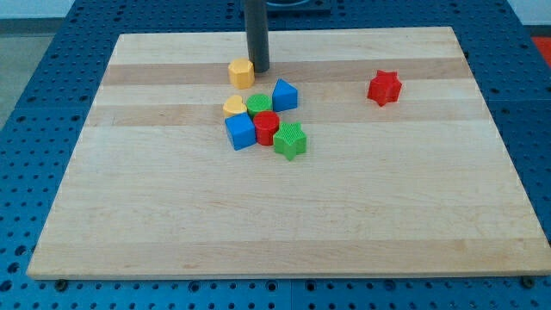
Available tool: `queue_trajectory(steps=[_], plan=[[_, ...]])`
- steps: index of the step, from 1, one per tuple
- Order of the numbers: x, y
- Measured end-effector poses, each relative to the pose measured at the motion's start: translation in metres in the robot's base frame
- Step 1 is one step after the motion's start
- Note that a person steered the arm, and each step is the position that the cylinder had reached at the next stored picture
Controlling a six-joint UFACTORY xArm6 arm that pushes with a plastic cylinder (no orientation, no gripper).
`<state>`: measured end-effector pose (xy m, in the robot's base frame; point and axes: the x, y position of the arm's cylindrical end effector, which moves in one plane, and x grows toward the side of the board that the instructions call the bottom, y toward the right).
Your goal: Move the yellow hexagon closer to the yellow heart
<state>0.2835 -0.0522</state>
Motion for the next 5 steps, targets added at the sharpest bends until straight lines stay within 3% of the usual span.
queue_trajectory(steps=[3, 5], plan=[[0.025, -0.021], [0.014, -0.038]])
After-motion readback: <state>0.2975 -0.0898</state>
